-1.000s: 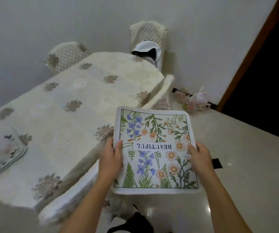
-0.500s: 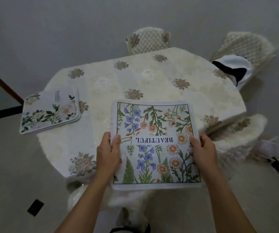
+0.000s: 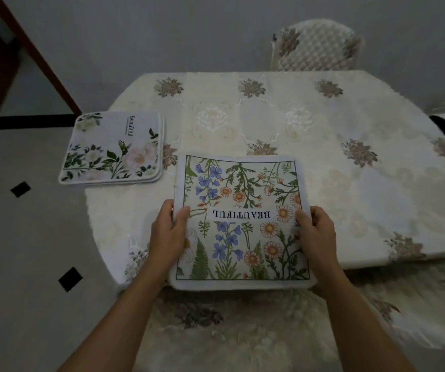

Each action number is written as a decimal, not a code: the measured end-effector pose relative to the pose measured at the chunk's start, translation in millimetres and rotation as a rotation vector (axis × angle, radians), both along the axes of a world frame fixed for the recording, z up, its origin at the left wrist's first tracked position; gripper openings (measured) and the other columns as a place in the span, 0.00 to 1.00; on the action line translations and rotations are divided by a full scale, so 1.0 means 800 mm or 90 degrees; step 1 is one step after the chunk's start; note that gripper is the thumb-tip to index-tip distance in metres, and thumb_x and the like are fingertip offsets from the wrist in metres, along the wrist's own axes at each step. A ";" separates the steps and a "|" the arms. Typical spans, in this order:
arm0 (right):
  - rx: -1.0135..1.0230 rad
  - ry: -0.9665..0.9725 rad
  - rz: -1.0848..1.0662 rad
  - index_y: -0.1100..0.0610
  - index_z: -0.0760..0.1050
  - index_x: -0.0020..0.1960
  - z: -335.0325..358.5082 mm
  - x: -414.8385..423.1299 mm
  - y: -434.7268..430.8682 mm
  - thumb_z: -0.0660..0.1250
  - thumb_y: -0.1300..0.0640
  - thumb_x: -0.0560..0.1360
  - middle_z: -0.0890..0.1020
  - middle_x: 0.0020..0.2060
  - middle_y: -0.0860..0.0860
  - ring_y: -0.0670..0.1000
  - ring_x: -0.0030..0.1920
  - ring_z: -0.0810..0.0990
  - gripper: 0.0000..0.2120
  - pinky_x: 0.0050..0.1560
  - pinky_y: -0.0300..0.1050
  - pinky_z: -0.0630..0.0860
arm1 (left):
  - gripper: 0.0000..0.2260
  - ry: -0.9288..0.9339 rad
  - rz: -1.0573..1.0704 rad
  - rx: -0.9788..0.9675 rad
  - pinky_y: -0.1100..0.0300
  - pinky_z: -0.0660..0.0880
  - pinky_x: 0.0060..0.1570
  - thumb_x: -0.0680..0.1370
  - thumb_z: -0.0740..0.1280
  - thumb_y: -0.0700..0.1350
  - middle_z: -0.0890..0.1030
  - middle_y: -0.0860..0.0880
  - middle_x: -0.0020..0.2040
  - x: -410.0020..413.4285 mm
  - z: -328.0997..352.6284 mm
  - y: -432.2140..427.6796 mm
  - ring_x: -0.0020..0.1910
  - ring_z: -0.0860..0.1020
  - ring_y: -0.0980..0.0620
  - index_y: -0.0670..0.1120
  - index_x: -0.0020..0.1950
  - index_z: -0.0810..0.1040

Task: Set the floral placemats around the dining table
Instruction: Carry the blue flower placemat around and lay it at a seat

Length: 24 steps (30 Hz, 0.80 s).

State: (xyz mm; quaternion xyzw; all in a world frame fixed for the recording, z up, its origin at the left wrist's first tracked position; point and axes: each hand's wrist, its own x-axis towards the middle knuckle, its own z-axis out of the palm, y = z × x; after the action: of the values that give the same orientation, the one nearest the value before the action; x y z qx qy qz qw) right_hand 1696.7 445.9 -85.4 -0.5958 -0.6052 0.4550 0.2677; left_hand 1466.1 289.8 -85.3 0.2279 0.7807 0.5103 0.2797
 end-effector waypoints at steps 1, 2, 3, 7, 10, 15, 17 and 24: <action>-0.008 -0.001 0.012 0.52 0.74 0.48 -0.005 -0.009 0.008 0.62 0.50 0.80 0.83 0.44 0.51 0.51 0.44 0.84 0.07 0.42 0.52 0.83 | 0.05 -0.025 -0.001 -0.002 0.51 0.83 0.37 0.82 0.62 0.48 0.84 0.49 0.46 -0.007 -0.003 0.003 0.41 0.84 0.54 0.48 0.53 0.74; -0.012 -0.007 0.025 0.51 0.74 0.48 -0.010 -0.017 0.015 0.62 0.50 0.80 0.83 0.44 0.51 0.51 0.44 0.84 0.06 0.42 0.51 0.83 | 0.04 -0.048 0.000 0.000 0.55 0.82 0.36 0.82 0.62 0.47 0.84 0.49 0.47 -0.013 -0.007 0.004 0.42 0.85 0.54 0.49 0.53 0.75; -0.014 -0.014 0.037 0.51 0.74 0.48 -0.015 -0.025 0.021 0.62 0.50 0.80 0.83 0.44 0.50 0.51 0.44 0.83 0.06 0.42 0.50 0.82 | 0.03 -0.064 0.010 -0.001 0.59 0.81 0.35 0.82 0.63 0.46 0.84 0.50 0.47 -0.018 -0.010 0.006 0.42 0.84 0.55 0.50 0.53 0.75; -0.036 -0.030 0.073 0.53 0.74 0.51 -0.037 -0.051 0.041 0.61 0.52 0.81 0.81 0.44 0.47 0.48 0.44 0.81 0.06 0.38 0.42 0.76 | 0.05 -0.144 0.070 -0.027 0.49 0.83 0.46 0.80 0.66 0.42 0.84 0.46 0.51 -0.037 -0.029 0.009 0.48 0.84 0.47 0.49 0.54 0.78; -0.057 -0.048 0.096 0.55 0.74 0.53 -0.062 -0.061 0.048 0.61 0.53 0.81 0.81 0.46 0.50 0.50 0.46 0.80 0.07 0.42 0.45 0.75 | 0.06 -0.187 0.084 -0.058 0.43 0.82 0.50 0.79 0.67 0.40 0.85 0.43 0.52 -0.046 -0.052 0.013 0.49 0.84 0.44 0.48 0.55 0.78; -0.088 -0.086 0.114 0.57 0.73 0.54 -0.097 -0.072 0.056 0.60 0.54 0.82 0.80 0.47 0.53 0.55 0.48 0.79 0.07 0.46 0.46 0.72 | 0.07 -0.215 0.134 -0.099 0.41 0.81 0.51 0.79 0.68 0.38 0.85 0.43 0.50 -0.052 -0.086 0.019 0.48 0.85 0.43 0.45 0.56 0.78; -0.101 -0.091 0.118 0.58 0.73 0.55 -0.107 -0.073 0.056 0.60 0.54 0.82 0.81 0.48 0.54 0.55 0.48 0.79 0.08 0.47 0.47 0.73 | 0.06 -0.197 0.131 -0.123 0.44 0.82 0.51 0.79 0.67 0.38 0.85 0.44 0.50 -0.051 -0.095 0.021 0.48 0.84 0.44 0.45 0.56 0.78; -0.139 -0.131 0.073 0.58 0.74 0.62 -0.128 -0.069 0.055 0.63 0.59 0.79 0.82 0.54 0.56 0.57 0.53 0.81 0.13 0.56 0.59 0.79 | 0.09 -0.094 0.079 -0.228 0.49 0.79 0.57 0.80 0.66 0.41 0.83 0.46 0.54 -0.054 -0.110 0.021 0.51 0.82 0.47 0.45 0.60 0.77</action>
State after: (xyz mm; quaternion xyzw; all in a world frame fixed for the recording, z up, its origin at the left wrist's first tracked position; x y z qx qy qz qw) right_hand 1641.3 489.6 -187.7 -0.6292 -0.6092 0.4695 0.1118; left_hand 1423.3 306.5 -173.4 0.0878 0.8491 0.3948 0.3399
